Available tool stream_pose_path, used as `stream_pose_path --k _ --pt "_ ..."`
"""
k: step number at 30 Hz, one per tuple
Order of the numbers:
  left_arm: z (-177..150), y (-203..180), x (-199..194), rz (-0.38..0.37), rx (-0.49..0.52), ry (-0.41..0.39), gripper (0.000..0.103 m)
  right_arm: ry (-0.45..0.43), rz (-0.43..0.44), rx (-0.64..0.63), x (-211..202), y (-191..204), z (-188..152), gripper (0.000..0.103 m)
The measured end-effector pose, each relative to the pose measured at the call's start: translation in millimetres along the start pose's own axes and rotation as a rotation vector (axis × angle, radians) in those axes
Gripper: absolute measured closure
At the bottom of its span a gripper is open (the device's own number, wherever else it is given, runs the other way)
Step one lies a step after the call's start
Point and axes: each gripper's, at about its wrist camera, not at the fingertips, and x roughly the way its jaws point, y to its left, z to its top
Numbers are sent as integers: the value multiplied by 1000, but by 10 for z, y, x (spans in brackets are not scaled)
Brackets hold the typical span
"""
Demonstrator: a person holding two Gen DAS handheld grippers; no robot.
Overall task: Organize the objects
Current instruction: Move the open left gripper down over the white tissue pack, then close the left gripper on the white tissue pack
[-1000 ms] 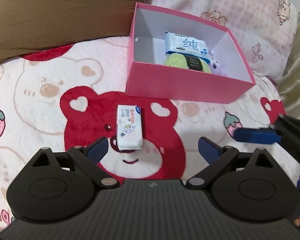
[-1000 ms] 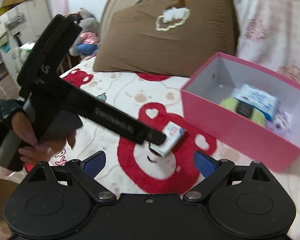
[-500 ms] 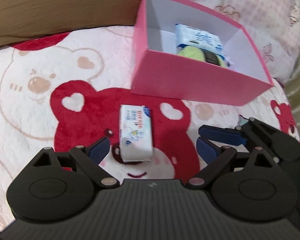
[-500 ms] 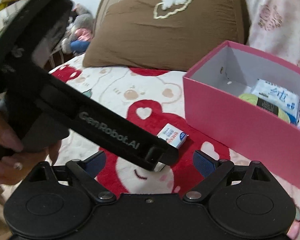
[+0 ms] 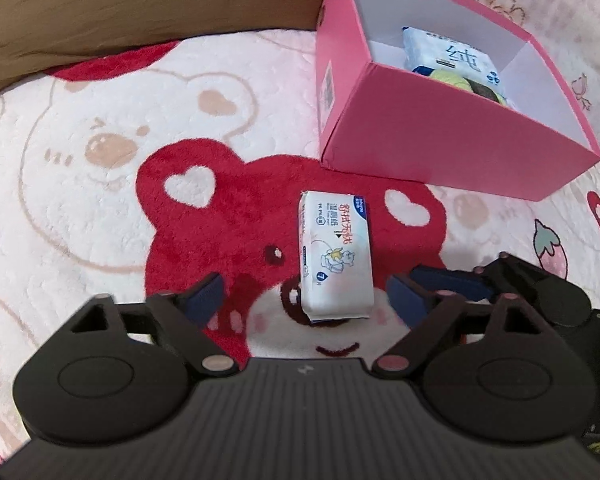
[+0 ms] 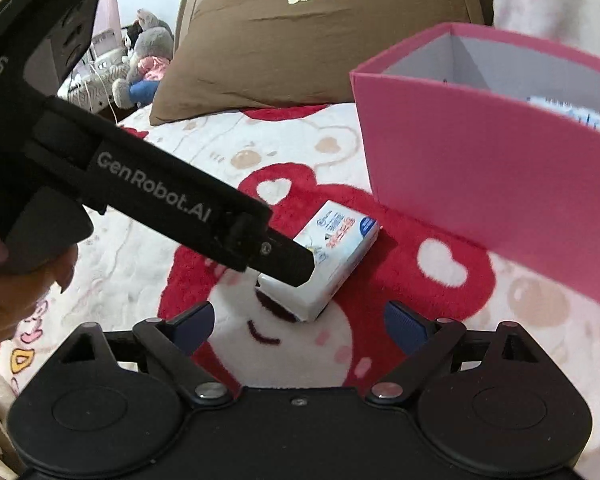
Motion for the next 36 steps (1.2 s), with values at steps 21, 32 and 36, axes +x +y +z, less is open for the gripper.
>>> stream_pose_path --k 21,32,36 --pt "-174 183 134 -232 -261 -50 73 14 10 71 4 -101 11 63" --pt "-339 -435 262 -278 -188 53 77 87 -85 139 -359 -244 -223 40" --pt "-357 -508 237 -230 -136 38 78 79 -109 140 -397 -329 -315 40"
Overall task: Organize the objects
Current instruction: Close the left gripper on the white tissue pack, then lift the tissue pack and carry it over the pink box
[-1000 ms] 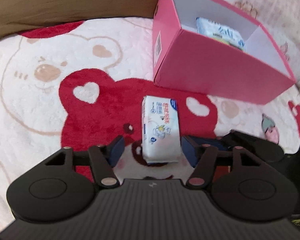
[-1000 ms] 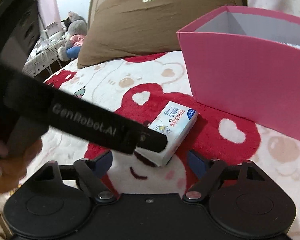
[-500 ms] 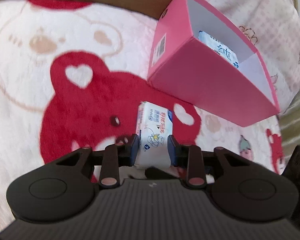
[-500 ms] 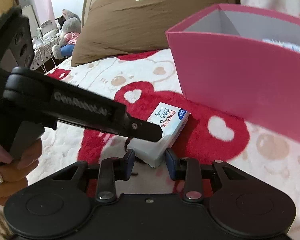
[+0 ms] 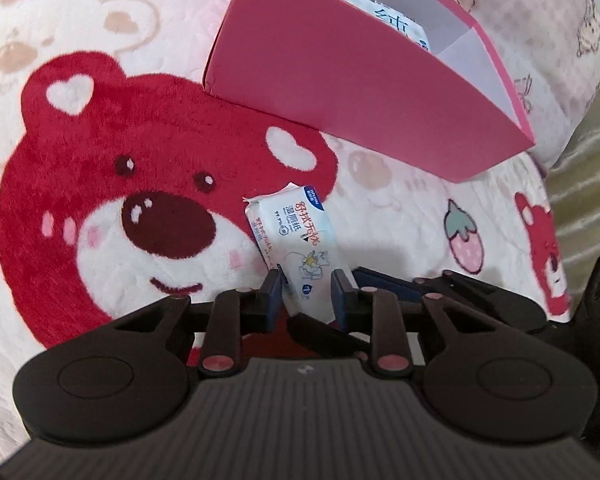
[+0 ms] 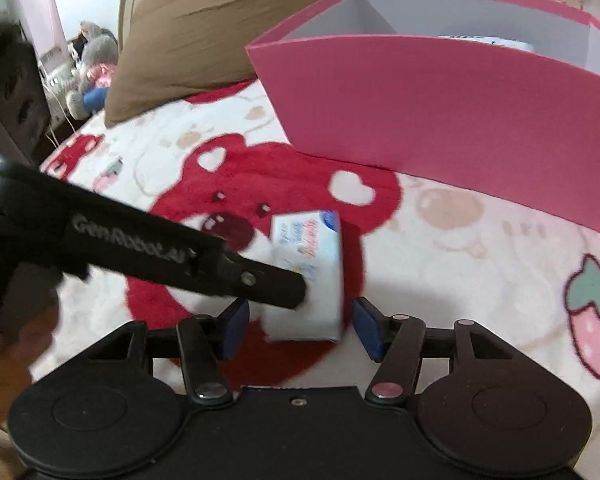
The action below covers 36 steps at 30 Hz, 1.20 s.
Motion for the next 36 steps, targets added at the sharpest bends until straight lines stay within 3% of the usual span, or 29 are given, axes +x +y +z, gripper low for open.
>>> stream_pose_path --k 5,10,18,26,36 --pt "-9 37 1 12 -7 -17 77 -9 -9 -63 -7 52 -73 40" --pt "-55 -36 30 48 11 -50 78 -14 0 28 90 -32 -11 55" --pt "-46 -185 57 94 15 -29 77 -34 37 60 52 -129 -63 55" --pt "-114 -329 43 96 74 -27 77 -22 -52 -21 -14 32 -88 56" --pt "-112 -494 -24 57 110 -1 78 -66 1 124 -212 -164 -150 56"
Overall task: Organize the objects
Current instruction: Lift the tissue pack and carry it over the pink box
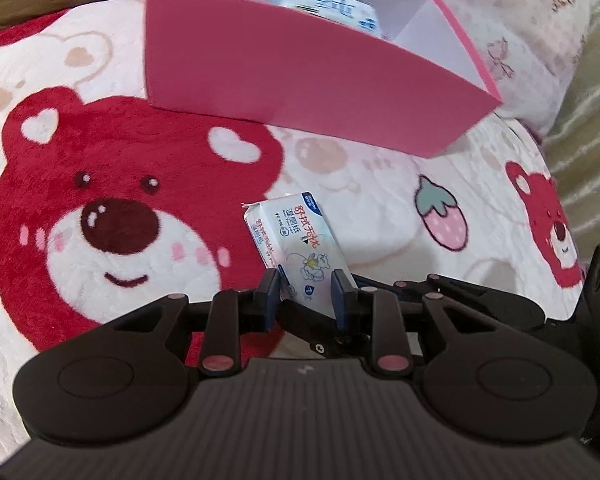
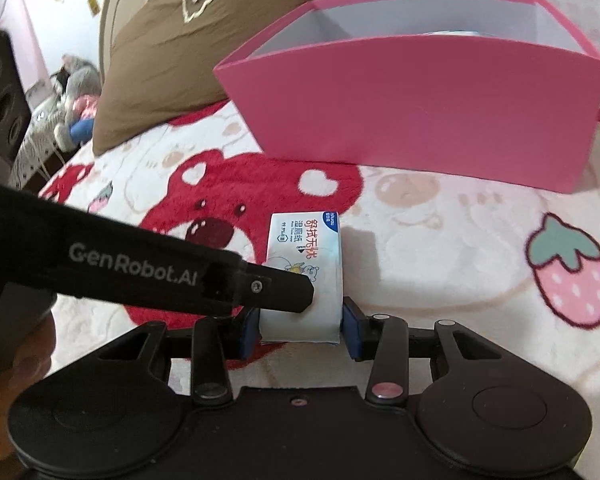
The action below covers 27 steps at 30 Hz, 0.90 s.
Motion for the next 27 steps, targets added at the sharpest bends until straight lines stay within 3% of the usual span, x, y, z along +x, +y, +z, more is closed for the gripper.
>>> stream_pose_path --k 14,19,27 --pt "-165 -401 -83 -147 59 72 78 8 -88 4 -546 -78 -229 56" --pt "-163 -544 -199 -153 115 62 77 -40 -130 1 -720 -48 -273 56" --pt "-144 -562 -380 -141 118 60 76 -56 -197 -27 -852 204 -229 56"
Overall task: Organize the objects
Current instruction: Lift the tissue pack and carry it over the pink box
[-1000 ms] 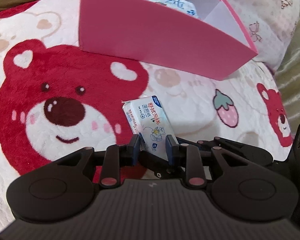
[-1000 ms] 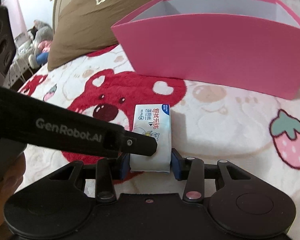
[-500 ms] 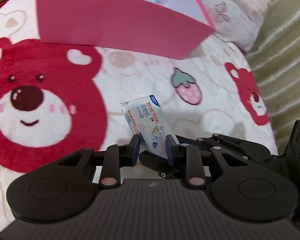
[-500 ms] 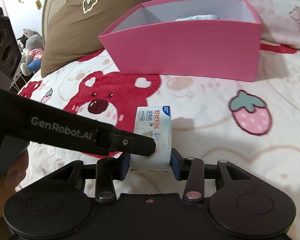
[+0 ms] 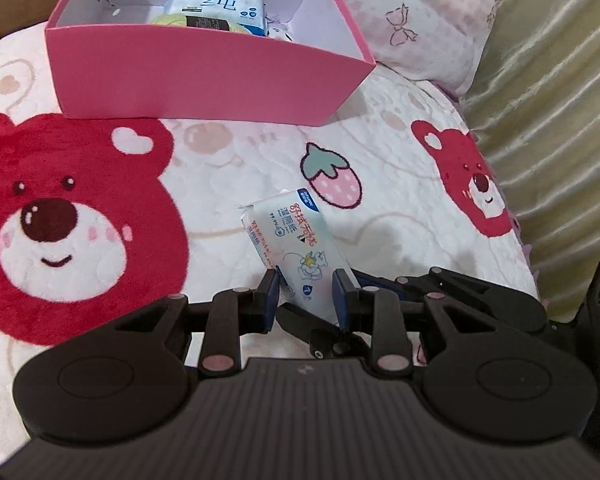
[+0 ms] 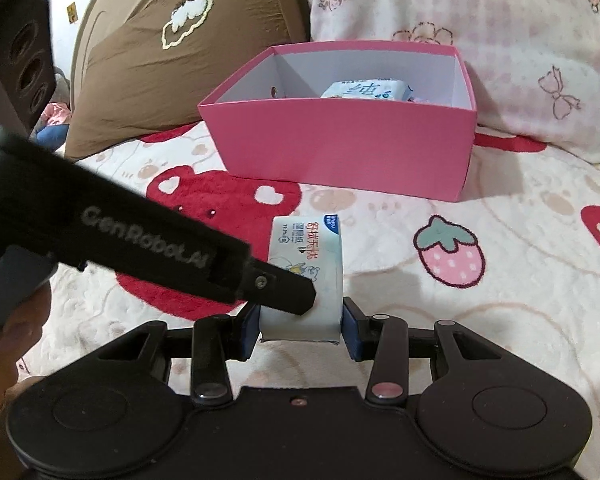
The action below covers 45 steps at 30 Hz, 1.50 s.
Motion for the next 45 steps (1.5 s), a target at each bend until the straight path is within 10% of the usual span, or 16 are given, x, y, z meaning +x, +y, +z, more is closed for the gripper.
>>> stream_pose_path --k 20,45 --pt "372 -228 -774 -26 108 -5 76 47 -11 115 -503 293 573 55" --pt "1301 -473 -1281 -76 79 -44 74 -26 9 -132 -906 217 1544 55"
